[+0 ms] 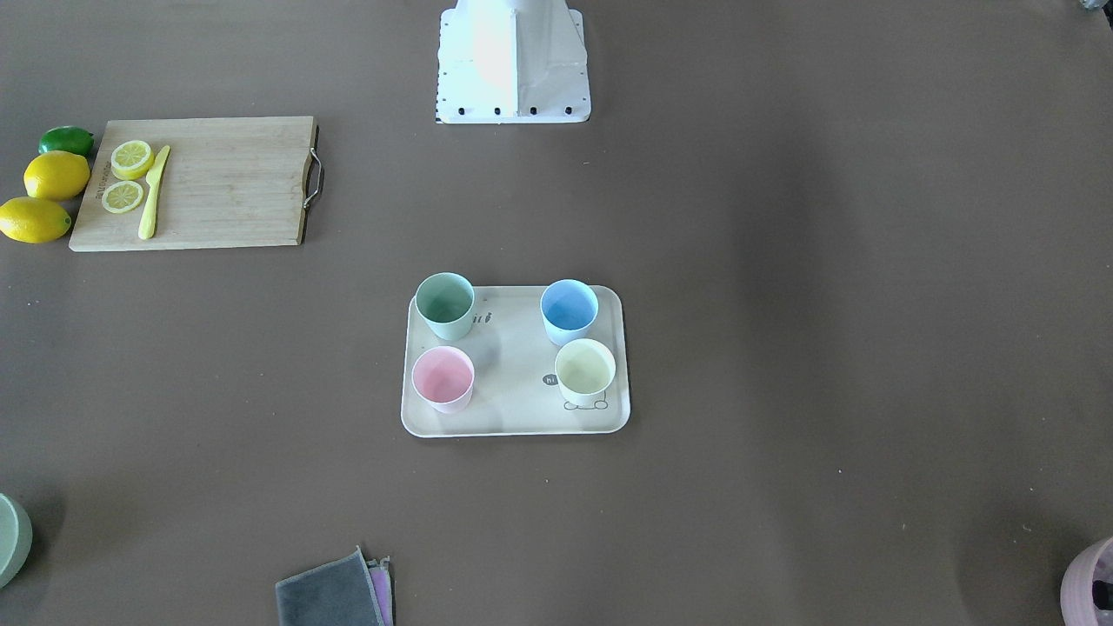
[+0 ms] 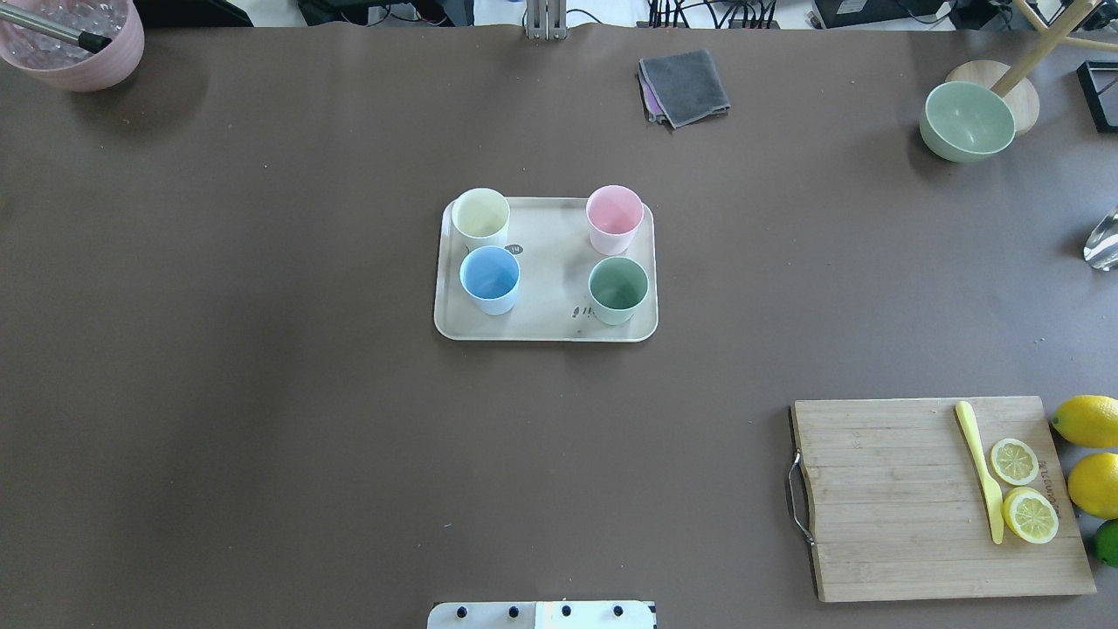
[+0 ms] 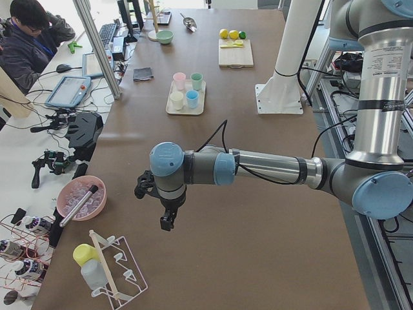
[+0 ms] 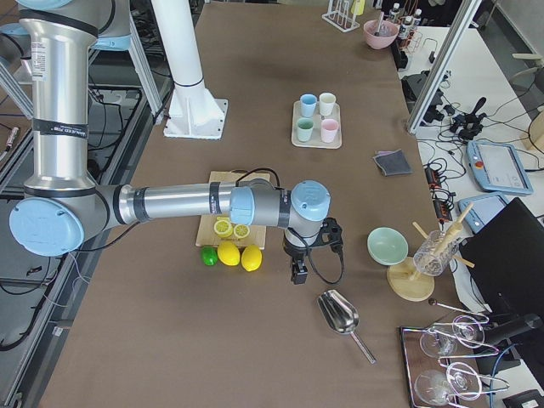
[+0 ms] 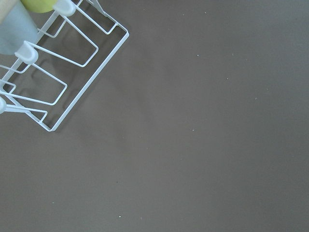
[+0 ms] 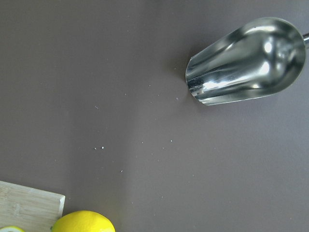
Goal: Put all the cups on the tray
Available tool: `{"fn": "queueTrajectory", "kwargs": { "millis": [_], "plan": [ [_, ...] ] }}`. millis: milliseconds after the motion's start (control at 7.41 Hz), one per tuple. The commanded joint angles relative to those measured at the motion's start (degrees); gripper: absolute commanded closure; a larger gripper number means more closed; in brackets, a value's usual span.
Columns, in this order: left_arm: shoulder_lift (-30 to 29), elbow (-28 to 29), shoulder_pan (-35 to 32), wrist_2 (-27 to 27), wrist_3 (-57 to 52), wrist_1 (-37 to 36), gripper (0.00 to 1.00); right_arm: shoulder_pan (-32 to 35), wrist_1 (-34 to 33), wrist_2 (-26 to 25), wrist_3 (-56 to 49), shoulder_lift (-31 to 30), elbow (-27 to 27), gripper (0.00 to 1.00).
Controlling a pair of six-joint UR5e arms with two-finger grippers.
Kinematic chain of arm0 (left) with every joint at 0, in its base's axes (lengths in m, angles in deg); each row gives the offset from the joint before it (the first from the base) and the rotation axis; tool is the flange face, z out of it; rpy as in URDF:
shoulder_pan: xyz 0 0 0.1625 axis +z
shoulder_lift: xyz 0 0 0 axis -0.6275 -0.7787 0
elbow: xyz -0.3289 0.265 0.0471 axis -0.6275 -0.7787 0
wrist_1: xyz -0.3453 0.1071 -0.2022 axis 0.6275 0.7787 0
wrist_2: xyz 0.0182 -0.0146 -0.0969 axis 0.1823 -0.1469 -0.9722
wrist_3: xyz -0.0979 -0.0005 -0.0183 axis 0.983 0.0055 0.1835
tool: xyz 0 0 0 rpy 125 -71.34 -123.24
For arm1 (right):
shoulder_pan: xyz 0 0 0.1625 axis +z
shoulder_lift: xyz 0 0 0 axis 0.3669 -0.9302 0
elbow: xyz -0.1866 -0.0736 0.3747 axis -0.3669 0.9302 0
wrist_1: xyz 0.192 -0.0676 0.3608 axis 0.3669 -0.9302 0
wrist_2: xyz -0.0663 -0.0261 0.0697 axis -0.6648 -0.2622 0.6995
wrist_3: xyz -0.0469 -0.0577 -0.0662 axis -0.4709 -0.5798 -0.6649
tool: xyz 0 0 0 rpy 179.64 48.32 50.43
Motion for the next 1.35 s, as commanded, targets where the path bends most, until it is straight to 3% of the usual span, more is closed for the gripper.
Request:
{"fn": "queueTrajectory", "kwargs": {
  "millis": [0,1214],
  "plan": [
    [0.43,0.26,0.09,-0.02,0.03,-0.07,0.02,0.00,0.92,0.00,-0.02,-1.49,0.03,0.00],
    [0.34,-0.36,0.17,-0.02,-0.41,0.19,0.02,0.00,3.12,0.09,0.24,-1.40,0.03,0.00]
  ]
}}
